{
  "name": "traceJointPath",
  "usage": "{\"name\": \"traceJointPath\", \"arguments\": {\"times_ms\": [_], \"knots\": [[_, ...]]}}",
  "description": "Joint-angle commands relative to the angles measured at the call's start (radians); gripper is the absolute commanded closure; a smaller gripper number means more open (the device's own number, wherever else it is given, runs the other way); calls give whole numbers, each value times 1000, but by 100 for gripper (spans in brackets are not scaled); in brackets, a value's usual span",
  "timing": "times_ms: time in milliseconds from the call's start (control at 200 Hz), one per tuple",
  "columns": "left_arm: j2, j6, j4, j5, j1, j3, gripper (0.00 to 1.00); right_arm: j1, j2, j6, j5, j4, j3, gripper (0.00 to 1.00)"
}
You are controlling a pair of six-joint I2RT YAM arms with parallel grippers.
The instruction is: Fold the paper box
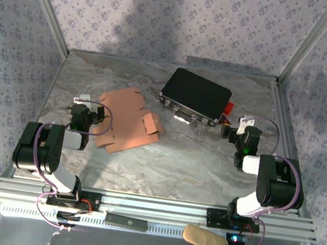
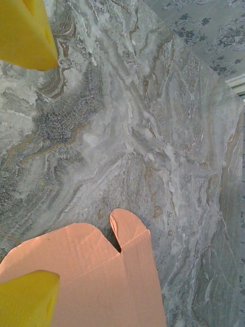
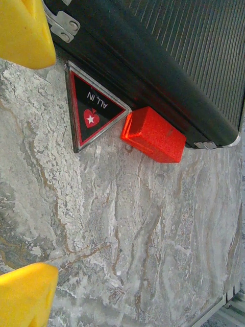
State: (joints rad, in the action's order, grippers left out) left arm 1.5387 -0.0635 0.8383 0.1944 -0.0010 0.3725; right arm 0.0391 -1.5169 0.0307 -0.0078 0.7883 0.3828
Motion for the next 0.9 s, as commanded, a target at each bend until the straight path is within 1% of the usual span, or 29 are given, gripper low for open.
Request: {"name": "traceJointPath", "arguments": {"times_ms": [0,60,110,140,185,245,300,350,405,430,455,475,495,525,540,555,570,585,610,620,650,675,695,735,780,839,894], "knots": [[-10,18,37,-36,-2,7,0,3,10,-3,6,-2,14,1],[-43,25,100,-43,-7,-43,0,-3,89,-13,54,-57,9,1],[-96,25,143,-23,-12,-96,0,-6,200,-59,115,-226,47,1],[-137,23,145,-9,-14,-118,0,1,263,-75,102,-329,74,1],[-217,19,97,6,-23,-131,0,-4,364,-74,89,-404,92,1],[-345,0,-76,42,-56,-116,0,-31,533,-93,117,-498,109,1],[-469,-10,-259,90,-111,-88,0,-49,680,-151,129,-646,167,1],[-579,-48,-388,167,-172,-64,0,-57,775,-272,134,-809,252,1],[-705,-80,-538,210,-240,-11,0,-52,827,-448,111,-1008,356,1],[-748,-132,-602,247,-265,19,0,-52,841,-547,107,-1107,399,1],[-783,-206,-698,256,-275,58,0,-52,854,-652,106,-1194,429,1],[-804,-308,-779,249,-275,89,0,-51,864,-724,102,-1272,440,1],[-832,-411,-856,247,-275,116,0,-49,875,-787,65,-1316,438,1],[-855,-592,-1001,255,-274,148,0,-48,888,-786,-34,-1319,418,1],[-868,-690,-1081,263,-274,164,0,-44,894,-771,-60,-1310,405,2],[-877,-771,-1126,271,-273,168,0,-43,897,-777,-90,-1294,398,3],[-886,-806,-1123,275,-270,162,0,-45,897,-778,-127,-1282,391,4],[-894,-803,-1110,250,-259,155,0,-51,896,-778,-163,-1279,386,3],[-899,-749,-1062,169,-233,150,0,-68,887,-786,-200,-1288,381,1],[-898,-717,-1045,112,-221,150,1,-75,884,-789,-207,-1297,382,1],[-867,-673,-1048,-1,-188,173,4,-123,874,-796,-208,-1323,379,1],[-825,-675,-1125,-38,-171,217,7,-181,867,-804,-185,-1352,377,1],[-780,-680,-1198,-38,-162,252,8,-230,863,-809,-142,-1377,377,1],[-677,-663,-1329,-18,-159,344,12,-370,857,-826,-25,-1424,375,1],[-559,-619,-1420,-4,-159,416,14,-538,852,-855,107,-1439,360,1],[-413,-587,-1470,-1,-144,466,17,-738,834,-911,252,-1414,331,2],[-298,-564,-1465,-36,-124,481,28,-889,792,-957,349,-1357,306,3]]}}
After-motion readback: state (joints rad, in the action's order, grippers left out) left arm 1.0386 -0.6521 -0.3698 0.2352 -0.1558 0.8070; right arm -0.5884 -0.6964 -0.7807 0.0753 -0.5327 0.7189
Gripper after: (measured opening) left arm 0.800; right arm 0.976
